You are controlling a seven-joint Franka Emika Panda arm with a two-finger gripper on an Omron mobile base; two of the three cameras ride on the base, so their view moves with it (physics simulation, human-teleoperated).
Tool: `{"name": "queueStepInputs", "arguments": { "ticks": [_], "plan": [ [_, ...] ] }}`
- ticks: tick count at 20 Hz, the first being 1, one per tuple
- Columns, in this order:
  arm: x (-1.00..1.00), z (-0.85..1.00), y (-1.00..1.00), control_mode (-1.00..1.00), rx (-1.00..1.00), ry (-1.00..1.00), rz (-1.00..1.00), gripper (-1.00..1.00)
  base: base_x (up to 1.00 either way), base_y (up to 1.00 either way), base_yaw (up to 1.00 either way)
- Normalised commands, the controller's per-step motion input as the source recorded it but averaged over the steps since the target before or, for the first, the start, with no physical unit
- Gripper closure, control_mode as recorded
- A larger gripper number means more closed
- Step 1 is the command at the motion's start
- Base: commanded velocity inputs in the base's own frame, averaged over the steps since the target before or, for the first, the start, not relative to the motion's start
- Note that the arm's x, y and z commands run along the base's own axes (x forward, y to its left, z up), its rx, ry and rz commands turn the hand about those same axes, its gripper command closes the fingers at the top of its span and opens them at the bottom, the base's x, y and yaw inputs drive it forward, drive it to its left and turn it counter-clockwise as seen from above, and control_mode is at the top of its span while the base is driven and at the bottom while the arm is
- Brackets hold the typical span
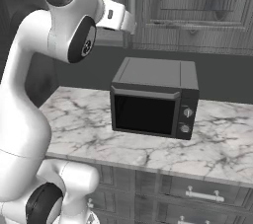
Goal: Move the bowls from the cabinet to the plates on the dining table.
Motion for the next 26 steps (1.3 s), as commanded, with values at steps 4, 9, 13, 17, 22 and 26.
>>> {"name": "queueStepInputs", "arguments": {
  "ticks": [4,9,13,17,22,26],
  "plan": [
    [0.42,0.0,-0.24,-1.0,0.0,0.0,0.04,-1.0,0.0,0.0,0.0],
    [0.42,0.01,-0.12,-1.0,0.0,0.01,0.04,-1.0,0.0,0.0,0.0],
    [0.45,0.03,0.0,-1.0,0.0,0.02,0.0,-1.0,0.0,0.0,0.0],
    [0.49,0.01,0.0,-1.0,0.0,0.03,0.0,-1.0,0.0,0.0,0.0],
    [0.51,0.0,-0.16,-1.0,0.0,0.02,0.0,-1.0,0.0,0.0,0.0],
    [0.29,0.01,-0.24,-1.0,0.0,0.0,0.0,-1.0,0.0,0.0,0.0]
  ]
}}
